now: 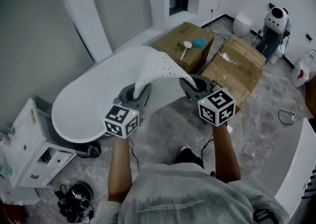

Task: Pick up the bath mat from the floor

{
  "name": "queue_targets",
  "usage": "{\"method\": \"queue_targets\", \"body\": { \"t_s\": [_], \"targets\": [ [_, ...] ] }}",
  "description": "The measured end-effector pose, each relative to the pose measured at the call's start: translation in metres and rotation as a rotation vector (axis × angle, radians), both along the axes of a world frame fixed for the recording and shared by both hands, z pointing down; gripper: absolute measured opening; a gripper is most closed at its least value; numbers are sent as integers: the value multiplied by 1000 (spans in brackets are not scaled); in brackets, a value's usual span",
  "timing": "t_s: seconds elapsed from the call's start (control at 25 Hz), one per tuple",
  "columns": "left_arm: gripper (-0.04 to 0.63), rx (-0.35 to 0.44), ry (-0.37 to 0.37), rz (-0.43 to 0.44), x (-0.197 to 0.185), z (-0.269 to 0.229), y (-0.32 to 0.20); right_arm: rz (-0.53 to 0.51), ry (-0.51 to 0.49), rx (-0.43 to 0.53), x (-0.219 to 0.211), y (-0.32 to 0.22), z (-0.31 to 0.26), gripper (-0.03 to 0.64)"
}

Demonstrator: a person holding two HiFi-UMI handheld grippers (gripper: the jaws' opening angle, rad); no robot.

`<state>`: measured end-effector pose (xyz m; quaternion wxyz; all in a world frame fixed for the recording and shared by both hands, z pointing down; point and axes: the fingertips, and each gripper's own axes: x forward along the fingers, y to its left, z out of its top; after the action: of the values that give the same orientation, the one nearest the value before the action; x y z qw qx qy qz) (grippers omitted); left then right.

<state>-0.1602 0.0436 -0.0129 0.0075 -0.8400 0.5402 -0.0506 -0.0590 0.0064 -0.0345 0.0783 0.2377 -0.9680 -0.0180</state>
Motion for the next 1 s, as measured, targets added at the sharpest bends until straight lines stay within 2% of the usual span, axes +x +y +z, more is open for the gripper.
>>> {"method": "queue_targets", "body": {
  "t_s": [0.4,1.0],
  "targets": [
    [37,19,-2,-25,-16,-22,15,-53,9,75,-16,13,-21,40],
    [37,5,-3,-31,-21,-11,22,-76,29,55,-23,18,-11,38]
  ]
}}
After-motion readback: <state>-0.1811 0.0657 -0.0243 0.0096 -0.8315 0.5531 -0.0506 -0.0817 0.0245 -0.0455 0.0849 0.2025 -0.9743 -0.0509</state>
